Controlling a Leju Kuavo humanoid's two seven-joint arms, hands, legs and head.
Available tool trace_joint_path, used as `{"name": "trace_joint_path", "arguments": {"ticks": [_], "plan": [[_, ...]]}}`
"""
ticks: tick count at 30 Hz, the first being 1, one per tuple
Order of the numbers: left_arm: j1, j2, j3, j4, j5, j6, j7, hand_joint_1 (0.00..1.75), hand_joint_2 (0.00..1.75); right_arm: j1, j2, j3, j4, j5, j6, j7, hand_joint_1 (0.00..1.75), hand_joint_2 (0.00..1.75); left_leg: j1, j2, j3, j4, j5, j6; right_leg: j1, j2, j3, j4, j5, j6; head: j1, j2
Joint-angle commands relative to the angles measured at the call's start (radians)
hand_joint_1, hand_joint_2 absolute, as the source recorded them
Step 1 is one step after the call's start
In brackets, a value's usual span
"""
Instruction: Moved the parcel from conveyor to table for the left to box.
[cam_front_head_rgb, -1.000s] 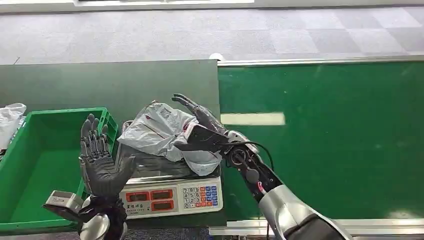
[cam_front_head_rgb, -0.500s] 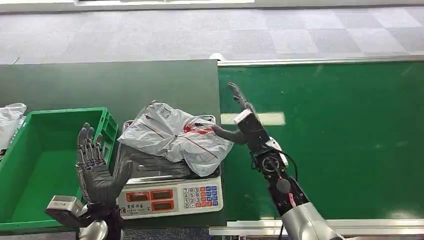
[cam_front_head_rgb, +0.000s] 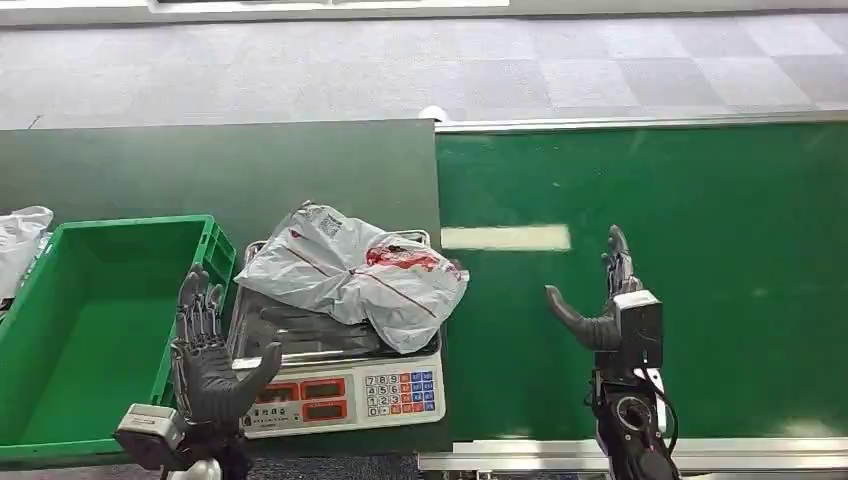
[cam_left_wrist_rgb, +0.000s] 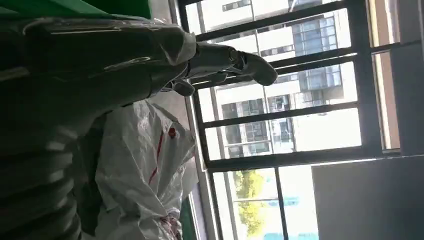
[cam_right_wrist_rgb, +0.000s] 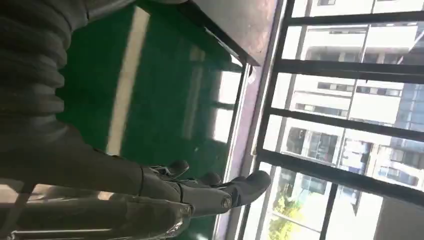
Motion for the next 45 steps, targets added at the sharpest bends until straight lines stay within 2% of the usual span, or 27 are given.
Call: {"name": "trace_joint_path", "arguments": {"ticks": [1, 5, 11, 14, 15, 18, 20, 24, 31, 40, 44, 45], "plan": [[-0.013, 0.044, -0.064, 0.087, -0.031, 0.0, -0.004, 0.0, 1.75, 0.123, 0.021, -0.062, -0.1, 0.0, -0.002, -0.007, 0.0, 1.75, 0.0, -0.001, 0.001, -0.001, 0.0, 0.0, 0.0, -0.001, 0.002, -0.001, 0.0, 0.0, 0.0, 0.0], [-0.051, 0.044, -0.084, 0.135, -0.068, -0.01, -0.004, 0.0, 1.75, 0.118, 0.019, -0.05, -0.092, 0.002, 0.009, -0.004, 0.0, 1.75, 0.0, -0.001, 0.001, -0.001, 0.0, 0.0, 0.0, -0.001, 0.001, -0.001, 0.0, 0.0, 0.0, 0.0], [-0.161, 0.082, -0.131, 0.215, -0.218, -0.023, 0.044, 0.0, 1.75, 0.089, 0.032, -0.031, -0.077, 0.02, 0.035, 0.0, 0.0, 1.75, 0.0, -0.001, 0.0, -0.001, 0.001, 0.0, 0.0, -0.001, 0.001, -0.001, 0.001, 0.0, 0.0, 0.0], [-0.205, 0.096, -0.135, 0.239, -0.305, 0.01, 0.072, 0.0, 1.75, 0.083, 0.042, -0.026, -0.067, 0.034, 0.04, 0.004, 0.0, 1.75, 0.0, -0.001, 0.001, -0.001, 0.002, 0.0, 0.0, -0.001, 0.001, -0.001, 0.001, 0.0, 0.0, 0.0], [-0.223, 0.106, -0.144, 0.249, -0.388, 0.063, 0.087, 0.0, 1.75, 0.083, 0.046, -0.027, -0.066, 0.043, 0.044, 0.003, 0.0, 1.75, 0.0, -0.001, 0.001, -0.002, 0.002, 0.0, 0.0, -0.001, 0.001, -0.002, 0.001, -0.001, 0.0, 0.0], [-0.306, 0.131, -0.146, 0.31, -0.573, 0.143, 0.206, 0.0, 1.75, 0.081, 0.05, -0.022, -0.063, 0.074, 0.054, 0.002, 0.0, 1.75, 0.0, -0.001, 0.001, -0.001, 0.001, 0.0, 0.0, -0.001, 0.001, -0.001, 0.001, -0.001, 0.0, 0.0], [-0.34, 0.143, -0.136, 0.341, -0.597, 0.128, 0.229, 0.0, 1.75, 0.076, 0.052, -0.025, -0.057, 0.081, 0.057, 0.003, 0.0, 1.75, 0.0, -0.002, 0.001, -0.001, 0.002, 0.0, 0.0, -0.002, 0.001, -0.001, 0.001, -0.001, 0.0, 0.0], [-0.43, 0.168, -0.124, 0.459, -0.767, 0.117, 0.361, 0.0, 1.75, 0.076, 0.053, -0.034, -0.048, 0.097, 0.062, 0.004, 0.0, 1.75, 0.0, 0.0, 0.001, -0.002, 0.002, 0.0, 0.0, 0.0, 0.001, -0.002, 0.002, -0.001, 0.0, 0.0], [-0.534, 0.207, -0.094, 0.636, -0.824, -0.042, 0.504, 0.0, 1.75, 0.064, 0.05, -0.036, -0.024, 0.118, 0.069, 0.005, 0.0, 1.75, 0.0, 0.0, 0.002, -0.002, 0.002, 0.0, 0.0, 0.0, 0.002, -0.002, 0.001, -0.001, 0.0, 0.0], [-0.588, 0.226, -0.126, 0.75, -0.82, -0.159, 0.508, 0.0, 1.75, 0.057, 0.037, -0.039, -0.016, 0.127, 0.052, 0.018, 0.0, 1.75, 0.0, 0.001, 0.002, -0.002, 0.002, 0.0, 0.0, 0.001, 0.003, -0.002, 0.002, 0.0, 0.0, 0.0], [-0.603, 0.217, -0.147, 0.762, -0.818, -0.131, 0.487, 0.0, 1.75, 0.075, 0.028, -0.048, -0.043, 0.121, 0.044, 0.024, 0.0, 1.75, 0.0, 0.001, 0.004, -0.002, 0.002, 0.0, 0.0, 0.001, 0.004, -0.001, 0.002, 0.0, 0.0, 0.0], [-0.598, 0.213, -0.153, 0.746, -0.827, -0.063, 0.483, 0.0, 1.75, 0.085, 0.027, -0.053, -0.059, 0.118, 0.04, 0.026, 0.0, 1.75, -0.001, 0.0, 0.004, -0.001, 0.002, 0.0, 0.0, 0.0, 0.005, 0.0, 0.001, 0.0, 0.0, 0.0]]}}
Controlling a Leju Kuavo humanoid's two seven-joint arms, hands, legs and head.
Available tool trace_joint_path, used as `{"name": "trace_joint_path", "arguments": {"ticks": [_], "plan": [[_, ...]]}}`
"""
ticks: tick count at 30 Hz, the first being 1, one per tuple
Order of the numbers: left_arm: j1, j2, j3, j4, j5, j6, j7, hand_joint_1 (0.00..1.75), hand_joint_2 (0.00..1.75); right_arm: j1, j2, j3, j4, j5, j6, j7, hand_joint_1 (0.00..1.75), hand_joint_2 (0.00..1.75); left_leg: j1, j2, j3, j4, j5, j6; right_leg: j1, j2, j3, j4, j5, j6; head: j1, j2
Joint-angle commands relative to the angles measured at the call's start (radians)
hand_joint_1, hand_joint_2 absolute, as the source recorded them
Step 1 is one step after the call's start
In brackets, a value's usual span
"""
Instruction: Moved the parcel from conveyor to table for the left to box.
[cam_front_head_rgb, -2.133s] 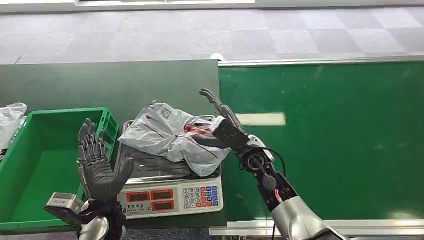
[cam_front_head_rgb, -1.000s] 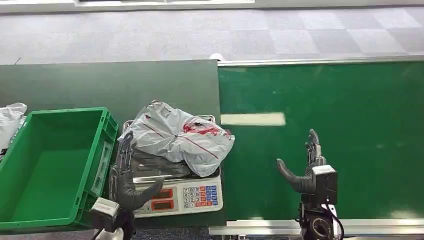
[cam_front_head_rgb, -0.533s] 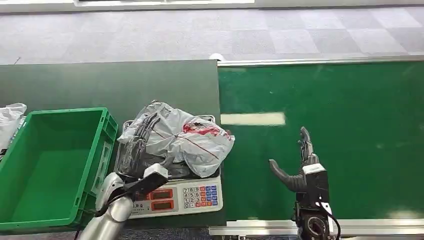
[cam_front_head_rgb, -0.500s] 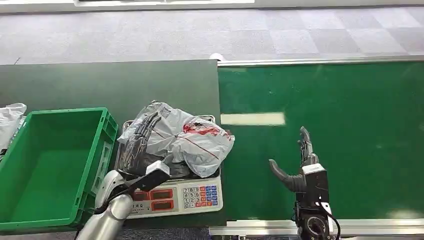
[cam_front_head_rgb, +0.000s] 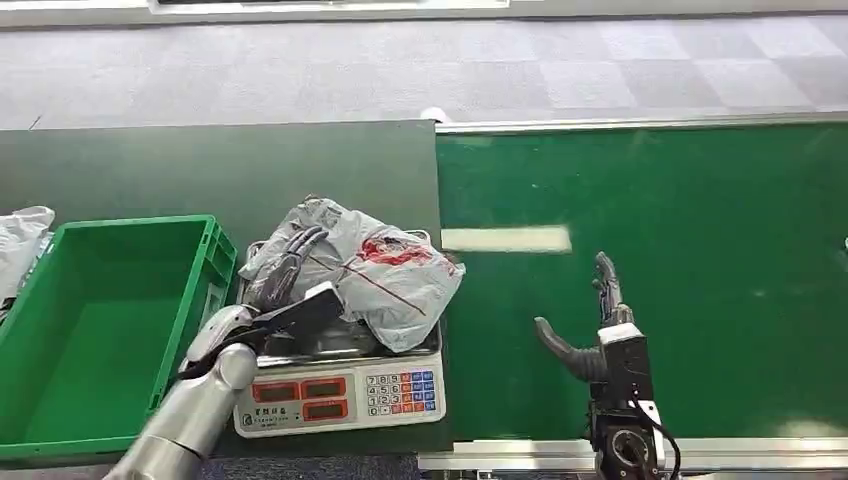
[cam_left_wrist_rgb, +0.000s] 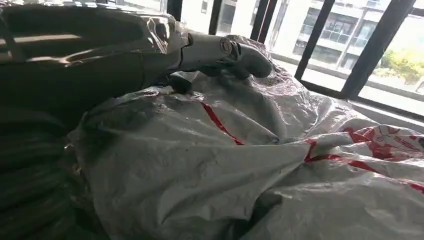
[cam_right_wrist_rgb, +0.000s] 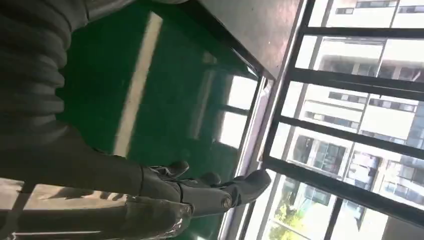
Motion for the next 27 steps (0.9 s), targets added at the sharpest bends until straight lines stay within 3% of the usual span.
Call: {"name": "trace_joint_path", "arguments": {"ticks": [1, 2, 3, 4, 7, 12, 13, 24, 25, 27], "plan": [[-0.045, 0.007, -0.062, 0.148, -0.025, 0.131, -0.032, 0.0, 1.75, 0.006, -0.018, -0.026, 0.003, -0.012, -0.019, 0.014, 0.0, 1.75, 0.0, -0.001, 0.002, -0.001, 0.0, 0.0, 0.0, 0.0, 0.002, 0.0, 0.0, 0.0, 0.0, 0.0], [-0.046, 0.004, -0.066, 0.147, -0.026, 0.132, -0.031, 0.0, 1.75, 0.01, -0.019, -0.027, -0.002, -0.012, -0.019, 0.014, 0.0, 1.75, 0.0, -0.001, 0.002, -0.001, 0.001, 0.0, 0.0, -0.001, 0.002, -0.001, 0.001, 0.0, 0.0, 0.0], [-0.042, 0.003, -0.076, 0.131, -0.037, 0.16, -0.026, 1.31, 1.75, 0.017, -0.02, -0.029, -0.012, -0.013, -0.019, 0.015, 0.0, 1.75, 0.0, -0.002, 0.003, -0.001, 0.001, 0.001, 0.0, -0.002, 0.003, -0.001, 0.0, 0.0, 0.0, 0.0], [-0.039, 0.001, -0.084, 0.122, -0.051, 0.2, -0.023, 1.57, 1.75, 0.02, -0.02, -0.03, -0.016, -0.015, -0.021, 0.016, 0.0, 1.75, 0.0, -0.002, 0.002, -0.001, 0.002, 0.001, 0.0, -0.002, 0.002, -0.001, 0.001, 0.0, 0.0, 0.0], [-0.027, -0.001, -0.104, 0.082, -0.06, 0.284, -0.058, 1.69, 1.75, 0.015, -0.027, -0.026, -0.009, -0.023, -0.026, 0.013, 0.0, 1.75, 0.0, -0.001, 0.001, -0.001, 0.002, 0.001, 0.0, -0.001, 0.002, -0.001, 0.001, 0.0, 0.0, 0.0], [-0.004, -0.004, -0.103, 0.042, -0.075, 0.388, -0.091, 1.75, 1.75, 0.01, -0.03, -0.022, -0.006, -0.028, -0.032, 0.006, 0.0, 1.75, 0.0, 0.0, 0.001, 0.0, 0.001, 0.001, 0.0, 0.0, 0.0, -0.001, 0.0, 0.0, 0.0, 0.0], [0.003, -0.008, -0.1, 0.038, -0.075, 0.422, -0.101, 1.73, 0.0, 0.008, -0.031, -0.02, -0.005, -0.03, -0.032, 0.005, 0.0, 1.75, 0.0, 0.0, 0.0, -0.001, 0.001, 0.001, 0.0, 0.0, 0.0, -0.002, 0.001, 0.0, 0.0, 0.0], [0.053, 0.007, -0.102, -0.011, -0.046, 0.634, -0.195, 1.75, 0.0, -0.038, -0.04, 0.018, 0.054, -0.058, -0.039, -0.017, 0.0, 1.75, 0.0, 0.002, -0.002, 0.0, 0.001, 0.0, 0.0, 0.001, -0.003, -0.001, 0.001, 0.0, 0.0, 0.0], [0.052, 0.008, -0.105, -0.017, -0.055, 0.706, -0.227, 1.75, 0.0, -0.042, -0.042, 0.023, 0.06, -0.061, -0.041, -0.02, 0.0, 1.75, 0.0, 0.002, -0.002, 0.0, 0.001, 0.0, 0.0, 0.002, -0.003, -0.001, 0.001, 0.0, 0.0, 0.0], [0.064, -0.011, -0.055, -0.06, -0.058, 0.713, -0.258, 1.75, 0.0, -0.043, -0.04, 0.022, 0.06, -0.063, -0.046, -0.02, 0.0, 1.75, 0.0, 0.001, -0.002, 0.0, 0.001, 0.0, 0.0, 0.001, -0.003, -0.001, 0.001, 0.0, 0.0, 0.0]]}}
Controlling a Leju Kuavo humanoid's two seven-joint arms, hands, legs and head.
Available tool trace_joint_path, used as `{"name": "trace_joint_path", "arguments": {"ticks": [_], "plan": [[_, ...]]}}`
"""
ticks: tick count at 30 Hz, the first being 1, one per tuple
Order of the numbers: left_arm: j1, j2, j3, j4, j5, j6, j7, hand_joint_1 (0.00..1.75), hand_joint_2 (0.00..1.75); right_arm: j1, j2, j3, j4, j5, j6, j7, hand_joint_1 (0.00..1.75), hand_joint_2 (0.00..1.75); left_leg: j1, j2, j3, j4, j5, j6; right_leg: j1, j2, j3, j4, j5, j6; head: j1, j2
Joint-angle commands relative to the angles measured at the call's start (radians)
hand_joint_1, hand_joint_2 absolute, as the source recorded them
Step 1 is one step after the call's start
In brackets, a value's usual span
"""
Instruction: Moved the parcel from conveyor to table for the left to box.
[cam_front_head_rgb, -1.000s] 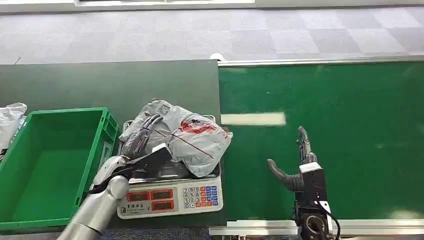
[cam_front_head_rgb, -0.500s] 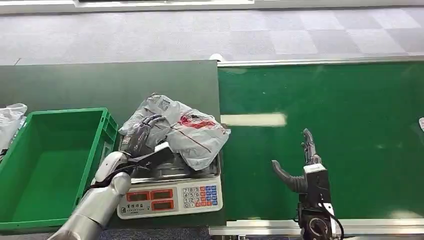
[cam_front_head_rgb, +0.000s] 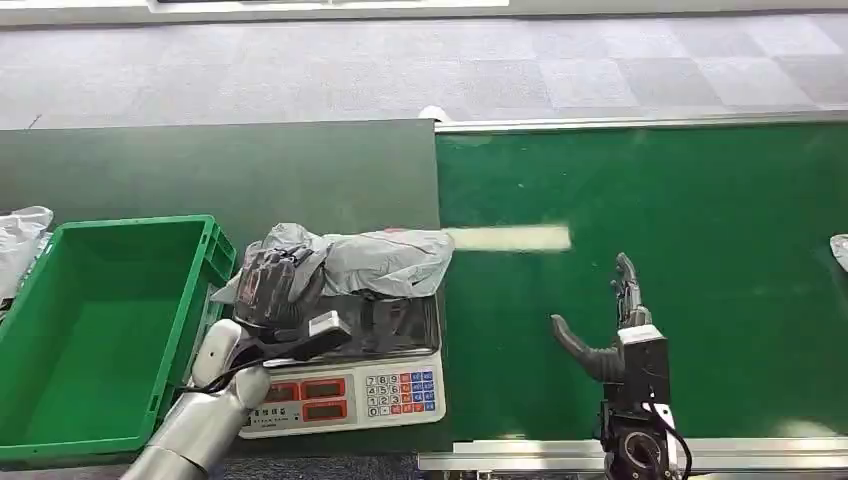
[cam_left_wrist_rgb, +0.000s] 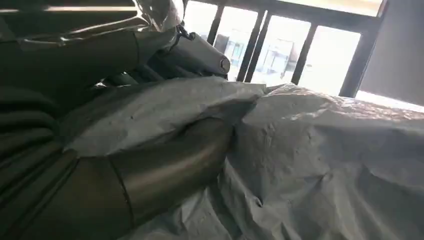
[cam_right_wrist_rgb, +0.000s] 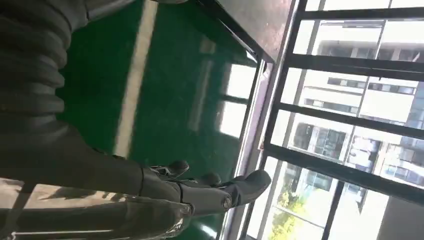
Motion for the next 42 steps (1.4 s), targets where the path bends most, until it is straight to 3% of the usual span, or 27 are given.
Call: {"name": "trace_joint_path", "arguments": {"ticks": [1, 4, 8, 12, 15, 20, 35, 41, 42], "plan": [[0.028, -0.028, 0.086, -0.104, -0.047, 0.096, -0.108, 1.75, 0.0, -0.048, -0.011, 0.034, 0.074, -0.011, -0.013, -0.009, 0.0, 1.75, 0.0, 0.001, 0.0, 0.0, 0.0, 0.0, 0.0, 0.001, -0.001, 0.0, 0.001, 0.0, 0.0, 0.0], [0.046, -0.169, 0.335, -0.218, -0.125, 0.096, -0.329, 1.75, 0.0, -0.05, -0.013, 0.043, 0.086, -0.023, -0.024, -0.017, 0.0, 1.75, 0.0, 0.0, -0.001, 0.001, 0.0, 0.0, 0.001, 0.0, -0.001, 0.0, 0.0, 0.0, 0.0, 0.0], [0.069, -0.198, 0.365, -0.41, -0.138, 0.096, -0.329, 1.75, 0.0, -0.041, -0.017, 0.046, 0.089, -0.03, -0.037, -0.023, 0.0, 1.75, 0.001, 0.001, -0.002, 0.001, 0.0, 0.001, 0.001, 0.001, -0.001, 0.0, 0.001, 0.0, 0.0, 0.0], [0.069, -0.198, 0.365, -0.41, -0.138, 0.096, -0.329, 1.75, 0.0, -0.041, -0.017, 0.046, 0.089, -0.03, -0.037, -0.023, 0.0, 1.75, 0.0, 0.0, -0.001, 0.0, 0.0, 0.0, 0.0, 0.0, 0.0, -0.001, 0.0, 0.0, 0.0, 0.0], [0.079, -0.212, 0.394, -0.545, -0.141, 0.096, -0.329, 1.75, 0.0, -0.028, -0.015, 0.044, 0.086, -0.033, -0.05, -0.027, 0.0, 1.75, 0.001, 0.001, -0.001, 0.001, 0.0, 0.0, 0.001, 0.001, -0.001, 0.0, 0.0, 0.0, 0.0, 0.0], [0.065, -0.241, 0.509, -0.677, -0.194, 0.096, -0.329, 1.75, 0.0, 0.019, -0.017, 0.029, 0.045, -0.036, -0.067, -0.029, 0.0, 1.75, 0.001, 0.001, -0.001, 0.0, -0.001, 0.001, 0.001, 0.001, -0.001, -0.001, 0.0, 0.0, 0.0, 0.0], [0.07, -0.258, 0.809, -0.708, -0.308, 0.096, -0.329, 1.75, 0.0, 0.106, 0.017, -0.04, -0.077, 0.023, -0.076, 0.022, 0.0, 1.75, 0.0, 0.002, 0.0, -0.001, -0.001, 0.0, 0.0, 0.002, -0.001, -0.001, 0.0, 0.0, 0.0, 0.0], [0.117, -0.298, 0.918, -0.753, -0.384, 0.096, -0.329, 1.75, 0.0, 0.129, 0.031, -0.061, -0.111, 0.051, -0.066, 0.038, 0.0, 1.75, 0.0, 0.002, 0.001, -0.002, -0.001, 0.0, 0.0, 0.003, 0.0, -0.001, 0.0, 0.0, 0.0, 0.0], [0.151, -0.267, 0.85, -0.758, -0.44, 0.096, -0.21, 1.75, 0.0, 0.133, 0.031, -0.065, -0.116, 0.056, -0.065, 0.041, 0.0, 1.75, 0.0, 0.003, 0.001, -0.001, -0.001, 0.0, 0.0, 0.003, 0.0, -0.001, 0.0, 0.0, 0.0, 0.0]]}}
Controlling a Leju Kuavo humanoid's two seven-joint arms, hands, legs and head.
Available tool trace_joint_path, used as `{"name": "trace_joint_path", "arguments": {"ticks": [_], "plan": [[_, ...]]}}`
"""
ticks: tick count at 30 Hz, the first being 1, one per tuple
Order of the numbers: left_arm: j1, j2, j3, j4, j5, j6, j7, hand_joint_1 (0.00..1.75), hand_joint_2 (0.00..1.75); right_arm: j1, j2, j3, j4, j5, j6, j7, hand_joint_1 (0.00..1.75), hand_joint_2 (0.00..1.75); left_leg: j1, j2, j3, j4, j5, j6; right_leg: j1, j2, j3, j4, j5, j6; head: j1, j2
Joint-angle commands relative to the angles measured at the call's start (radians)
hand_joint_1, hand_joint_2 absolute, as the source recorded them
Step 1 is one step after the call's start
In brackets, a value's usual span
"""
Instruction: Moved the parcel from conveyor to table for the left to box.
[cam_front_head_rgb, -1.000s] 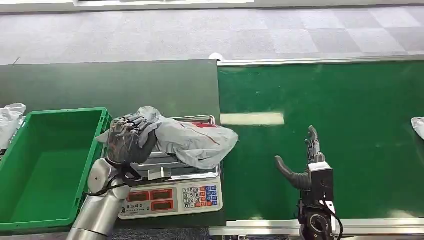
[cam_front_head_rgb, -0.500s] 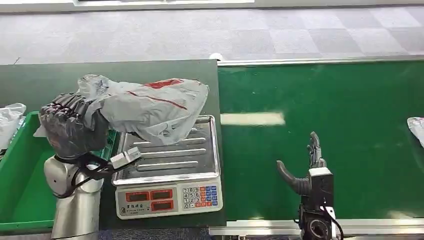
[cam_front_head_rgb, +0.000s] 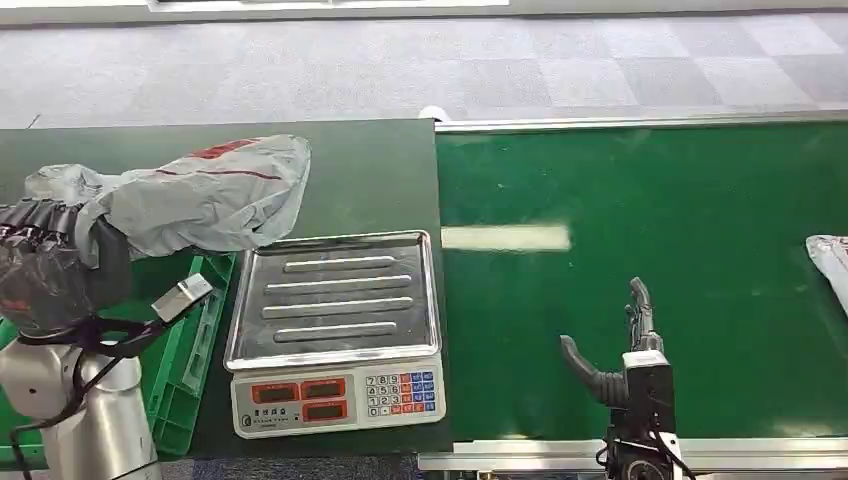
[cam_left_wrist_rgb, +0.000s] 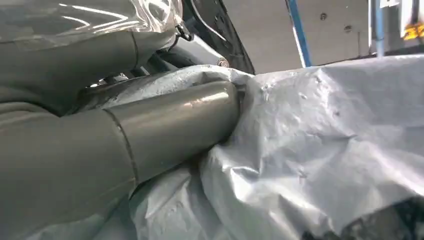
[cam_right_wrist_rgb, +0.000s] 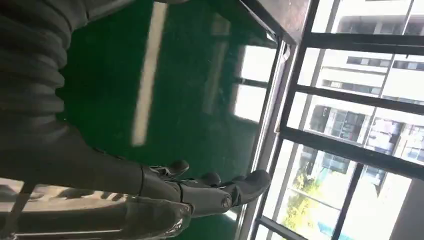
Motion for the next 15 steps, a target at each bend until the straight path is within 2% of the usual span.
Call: {"name": "trace_joint_path", "arguments": {"ticks": [1, 2, 3, 4, 6, 9, 11, 15], "plan": [[0.048, -0.041, 0.154, 0.005, -0.108, 0.015, 0.077, 1.75, 0.0, 0.026, 0.03, -0.053, -0.05, 0.023, 0.017, 0.023, 0.0, 1.75, -0.001, 0.003, 0.002, -0.002, -0.001, 0.0, -0.001, 0.003, 0.001, -0.001, 0.0, 0.0, 0.0, 0.0], [0.049, -0.043, 0.166, 0.028, -0.128, 0.015, 0.092, 1.75, 0.0, 0.029, 0.032, -0.057, -0.056, 0.028, 0.022, 0.024, 0.0, 1.75, -0.001, 0.002, 0.002, -0.002, 0.0, 0.0, 0.0, 0.001, 0.002, -0.002, 0.0, 0.0, 0.0, 0.0], [0.073, -0.017, 0.13, 0.062, -0.199, 0.015, 0.194, 1.75, 0.0, 0.032, 0.034, -0.061, -0.061, 0.033, 0.028, 0.027, 0.0, 1.75, -0.001, 0.0, 0.001, -0.001, 0.0, 0.0, 0.0, 0.0, 0.001, -0.001, 0.0, 0.0, 0.0, 0.0], [0.073, -0.017, 0.13, 0.062, -0.199, 0.015, 0.194, 1.75, 0.0, 0.032, 0.034, -0.061, -0.061, 0.033, 0.028, 0.027, 0.0, 1.75, -0.001, 0.0, 0.002, -0.002, 0.0, 0.0, -0.001, 0.0, 0.001, -0.001, 0.0, 0.0, 0.0, 0.0], [0.109, 0.028, 0.069, 0.102, -0.236, 0.015, 0.335, 1.75, 0.0, 0.035, 0.036, -0.064, -0.068, 0.041, 0.037, 0.031, 0.0, 1.75, -0.001, 0.0, 0.002, -0.002, 0.0, 0.0, -0.001, 0.0, 0.001, -0.002, 0.0, 0.0, 0.0, 0.0], [0.188, 0.166, -0.107, 0.18, -0.281, 0.015, 0.64, 1.75, 0.0, 0.03, 0.049, -0.068, -0.067, 0.059, 0.057, 0.041, 0.0, 1.75, -0.001, 0.0, 0.003, -0.003, 0.001, 0.0, -0.001, 0.0, 0.002, -0.002, 0.0, 0.0, 0.0, 0.0], [0.21, 0.22, -0.137, 0.223, -0.282, 0.015, 0.717, 1.75, 0.0, 0.029, 0.053, -0.071, -0.067, 0.063, 0.065, 0.046, 0.0, 1.75, -0.001, 0.0, 0.003, -0.003, 0.001, 0.0, -0.001, 0.0, 0.002, -0.002, 0.0, -0.001, 0.0, 0.0], [0.236, 0.27, -0.175, 0.278, -0.282, 0.015, 0.802, 1.75, 0.0, 0.022, 0.062, -0.07, -0.064, 0.083, 0.079, 0.05, 0.0, 1.75, -0.001, 0.0, 0.002, -0.003, 0.0, 0.0, -0.001, 0.0, 0.001, -0.002, 0.0, 0.0, 0.0, 0.0]]}}
